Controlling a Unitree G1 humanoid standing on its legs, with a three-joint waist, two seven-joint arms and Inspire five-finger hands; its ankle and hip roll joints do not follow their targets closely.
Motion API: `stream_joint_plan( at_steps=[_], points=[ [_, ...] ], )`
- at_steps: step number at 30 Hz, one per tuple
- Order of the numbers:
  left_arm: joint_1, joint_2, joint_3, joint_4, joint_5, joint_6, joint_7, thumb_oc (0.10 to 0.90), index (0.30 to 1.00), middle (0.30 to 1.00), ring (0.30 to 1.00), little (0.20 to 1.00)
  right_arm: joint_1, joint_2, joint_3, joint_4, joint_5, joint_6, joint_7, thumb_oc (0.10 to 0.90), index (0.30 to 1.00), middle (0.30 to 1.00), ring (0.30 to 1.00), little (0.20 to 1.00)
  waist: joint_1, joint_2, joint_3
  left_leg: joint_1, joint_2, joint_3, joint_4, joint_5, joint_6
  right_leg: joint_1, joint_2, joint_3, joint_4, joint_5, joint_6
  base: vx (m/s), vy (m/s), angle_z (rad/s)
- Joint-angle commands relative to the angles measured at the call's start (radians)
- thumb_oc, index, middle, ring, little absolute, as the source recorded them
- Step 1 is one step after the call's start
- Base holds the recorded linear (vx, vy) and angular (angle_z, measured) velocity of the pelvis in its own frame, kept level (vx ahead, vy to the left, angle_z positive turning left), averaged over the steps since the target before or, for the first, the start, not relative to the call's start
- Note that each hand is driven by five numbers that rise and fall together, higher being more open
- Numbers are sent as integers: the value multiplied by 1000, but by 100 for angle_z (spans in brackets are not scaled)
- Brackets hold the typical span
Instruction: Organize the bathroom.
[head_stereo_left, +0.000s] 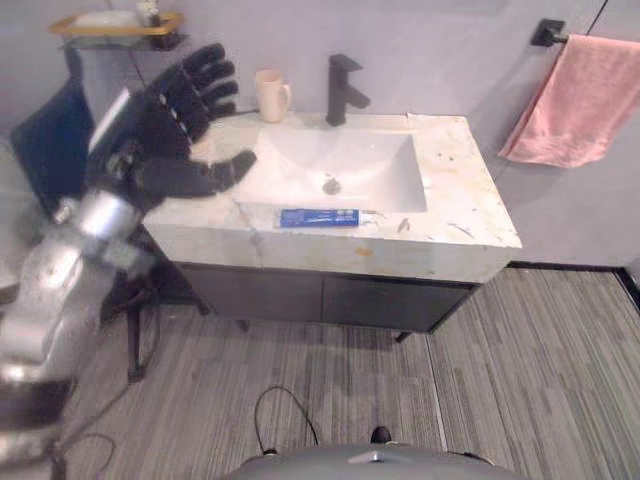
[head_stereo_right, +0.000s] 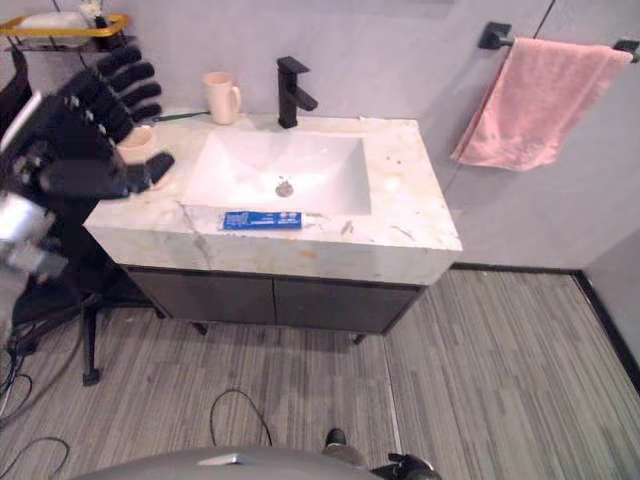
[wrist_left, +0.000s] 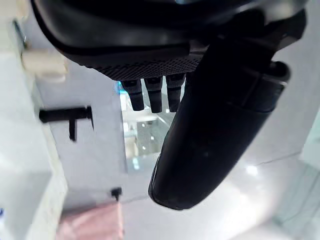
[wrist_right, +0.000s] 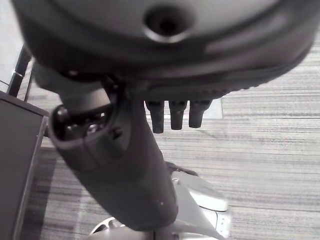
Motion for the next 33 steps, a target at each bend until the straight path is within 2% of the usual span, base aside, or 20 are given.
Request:
stream_joint_plan(
  at_steps=[1,3,4,5,8,13,17,19,20,21,22,23,25,26,27,29,31,33],
  points=[
    [-37,-118,69,6,-232,-280,-4,800,900,900,900,900,-72,-11,-27,67,22,-34,19,800,900,900,900,900,9,62,32,24,-42,-57,10,-87,-36,81,46,12,42,-192,71,-12,2,6],
    [0,-186,102,70,-272,-348,2,800,900,900,900,900,-67,-11,-35,59,20,-29,25,800,900,900,900,900,15,53,36,23,-42,-62,11,-86,-39,83,47,8,40,-191,68,4,-15,2],
    [45,-266,140,164,-272,-391,-2,800,900,900,900,900,-63,-5,-40,42,26,-14,24,800,900,900,900,900,24,41,43,27,-41,-72,12,-88,-43,91,48,1,39,-194,65,-1,-37,3],
    [54,-283,148,188,-270,-395,-8,800,900,900,900,900,-64,-5,-39,37,29,-8,23,800,900,900,900,900,27,39,42,24,-41,-74,11,-83,-44,87,49,0,39,-192,62,-4,-43,7],
    [115,-376,158,367,-192,-456,69,800,900,900,900,900,-67,-5,-47,9,36,30,24,800,900,900,900,900,45,20,47,17,-38,-91,16,-81,-47,89,51,-11,41,-193,51,-9,-37,12],
    [146,-419,154,564,-181,-494,154,800,900,900,900,900,-86,-13,-58,11,36,47,38,800,900,900,900,900,52,4,52,13,-36,-97,17,-77,-53,89,50,-17,39,-188,48,1,-10,14],
    [153,-419,112,680,-113,-474,217,800,900,900,900,900,-92,-17,-69,14,24,51,46,800,900,900,900,900,47,4,56,14,-35,-91,18,-77,-54,86,48,-17,40,-181,51,-3,5,5],
    [149,-419,97,781,-67,-408,244,800,900,900,900,900,-91,-19,-75,15,22,44,49,800,900,900,900,900,40,5,57,15,-33,-82,20,-77,-55,83,44,-17,40,-177,56,0,0,0],
    [152,-410,58,885,40,-344,321,800,900,900,900,900,-92,-21,-80,10,21,46,49,800,900,900,900,900,33,8,59,14,-32,-77,22,-77,-55,79,42,-15,40,-174,59,0,0,0],
    [150,-409,38,955,70,-268,346,800,900,900,900,900,-92,-20,-81,7,20,45,47,800,900,900,900,900,29,10,60,13,-31,-76,22,-76,-55,76,42,-14,41,-171,61,0,0,0],
    [150,-409,33,984,87,-253,358,800,900,900,900,900,-92,-21,-83,7,19,45,48,800,900,900,900,900,27,11,60,12,-31,-75,23,-76,-55,75,41,-14,41,-171,61,0,0,0],
    [147,-410,3,1114,230,-102,411,800,900,900,900,900,-95,-16,-84,4,25,43,42,800,900,900,900,900,19,17,63,12,-29,-70,24,-74,-56,72,40,-13,44,-169,66,-1,20,-3],
    [133,-399,-50,1268,397,11,382,800,900,900,900,900,-91,-13,-84,-7,18,23,37,800,900,900,900,900,-4,27,64,10,-29,-58,21,-72,-51,63,42,-2,48,-169,66,5,46,-7],
    [130,-400,-72,1312,403,16,367,800,900,900,900,900,-90,-16,-85,-4,16,12,43,800,900,900,900,900,-11,30,64,10,-27,-54,20,-72,-51,61,43,0,49,-170,66,15,51,-16],
    [119,-399,-102,1386,445,68,296,800,900,900,900,900,-87,-23,-91,0,13,-10,56,800,900,900,900,900,-28,36,63,10,-25,-41,19,-72,-49,56,44,7,51,-172,67,33,33,-20],
    [99,-391,-158,1480,565,135,257,800,900,900,900,900,-78,-36,-105,7,-17,-58,67,800,900,900,900,900,-58,44,60,10,-20,-17,19,-72,-46,47,49,21,55,-176,69,69,9,-22],
    [80,-381,-195,1515,603,235,204,800,900,900,900,900,-71,-45,-108,0,-18,-90,80,800,900,900,900,900,-77,47,59,10,-15,-2,21,-71,-47,43,53,27,58,-179,68,76,-24,-22],
    [62,-379,-224,1550,634,259,192,800,900,900,900,900,-68,-56,-110,-13,-6,-120,88,800,900,900,900,900,-96,47,59,10,-8,13,25,-69,-47,41,60,33,61,-183,63,89,-62,-14]
  ],
)
